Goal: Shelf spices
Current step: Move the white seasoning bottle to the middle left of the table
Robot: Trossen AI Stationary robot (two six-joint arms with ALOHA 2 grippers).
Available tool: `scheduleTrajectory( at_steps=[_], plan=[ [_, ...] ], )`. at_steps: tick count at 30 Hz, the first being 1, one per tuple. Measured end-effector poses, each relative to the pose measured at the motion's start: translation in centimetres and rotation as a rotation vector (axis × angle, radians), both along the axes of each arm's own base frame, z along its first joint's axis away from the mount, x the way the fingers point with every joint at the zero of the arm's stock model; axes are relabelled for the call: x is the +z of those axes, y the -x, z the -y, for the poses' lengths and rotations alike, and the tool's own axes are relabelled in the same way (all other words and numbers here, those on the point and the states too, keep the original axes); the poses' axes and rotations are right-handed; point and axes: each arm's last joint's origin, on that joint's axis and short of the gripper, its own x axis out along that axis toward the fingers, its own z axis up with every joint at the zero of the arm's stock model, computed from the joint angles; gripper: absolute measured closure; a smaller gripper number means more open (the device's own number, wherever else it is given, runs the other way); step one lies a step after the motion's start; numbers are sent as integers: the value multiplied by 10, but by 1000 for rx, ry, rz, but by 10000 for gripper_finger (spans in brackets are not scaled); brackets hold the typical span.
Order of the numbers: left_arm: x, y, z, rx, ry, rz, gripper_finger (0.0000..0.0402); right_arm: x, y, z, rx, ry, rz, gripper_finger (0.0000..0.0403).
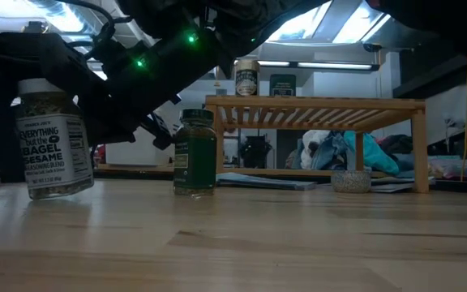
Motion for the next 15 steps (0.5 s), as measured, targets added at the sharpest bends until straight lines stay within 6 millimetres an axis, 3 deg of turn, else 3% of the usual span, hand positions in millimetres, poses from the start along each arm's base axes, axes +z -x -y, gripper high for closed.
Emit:
scheduleTrajectory(
  at_steps=[15],
  plan=[
    [3, 1, 4, 6, 6, 29, 402, -2, 1, 4, -2, 14, -26, 368]
  ],
)
